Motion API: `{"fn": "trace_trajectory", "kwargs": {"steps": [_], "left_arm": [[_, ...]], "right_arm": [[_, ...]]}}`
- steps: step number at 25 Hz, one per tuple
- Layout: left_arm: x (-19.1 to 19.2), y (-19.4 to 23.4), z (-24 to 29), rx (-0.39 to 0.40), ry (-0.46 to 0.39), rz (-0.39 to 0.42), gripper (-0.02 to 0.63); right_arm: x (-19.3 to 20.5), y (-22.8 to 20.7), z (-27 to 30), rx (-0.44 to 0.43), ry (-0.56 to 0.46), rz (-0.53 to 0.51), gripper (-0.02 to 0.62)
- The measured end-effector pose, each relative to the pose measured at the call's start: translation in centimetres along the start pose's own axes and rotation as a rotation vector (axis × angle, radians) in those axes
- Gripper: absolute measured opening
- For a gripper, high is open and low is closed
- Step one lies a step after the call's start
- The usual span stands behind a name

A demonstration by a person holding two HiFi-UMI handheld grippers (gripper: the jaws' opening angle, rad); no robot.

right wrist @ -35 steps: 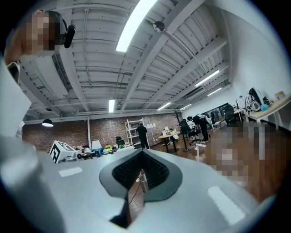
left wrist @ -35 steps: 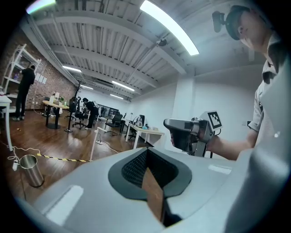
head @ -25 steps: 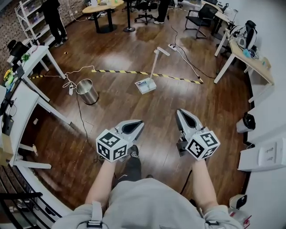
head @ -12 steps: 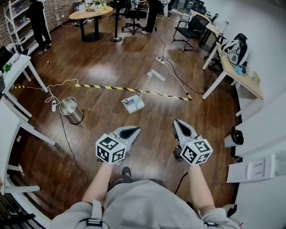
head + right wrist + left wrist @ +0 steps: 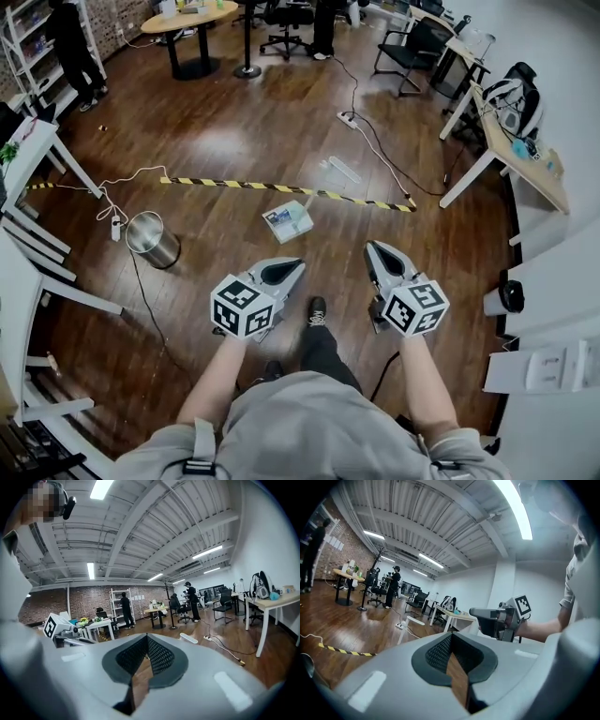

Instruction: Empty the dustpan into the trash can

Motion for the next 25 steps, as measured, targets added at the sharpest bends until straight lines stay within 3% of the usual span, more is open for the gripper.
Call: {"fn": "trace_trajectory", "kwargs": {"steps": [13,19,23,25], "left_arm": [[-5.7,11.3,15.0,-0.148,0.032,-0.013,0.005],[-6.0,14.9,19.3,-0.243,0.052,-0.043,0.005],[-6.0,17.1,21.1,-0.25,0.076,-0.065,0.005],[-6.2,18.0,21.8,-0.243,0.091,-0.072,0.005]], "right_arm": [[-1.8,-16.4,16.8,-0.121,0.087,-0.094,0.0],[0.9,-21.4,23.2,-0.166,0.217,-0.095,0.118],[3.6,-23.2,27.8,-0.173,0.338,-0.132,0.21],[5.0,-23.7,30.1,-0.174,0.4,-0.151,0.225]]}}
Point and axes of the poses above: the fingertips, and each gripper's own axes: z forward along the fingers, y to its left, x out of its underside, the point moved 9 cm from there along -z, backward along the fingers, and after that the axes turned 4 degrees about -z, right-handed, at the moved point
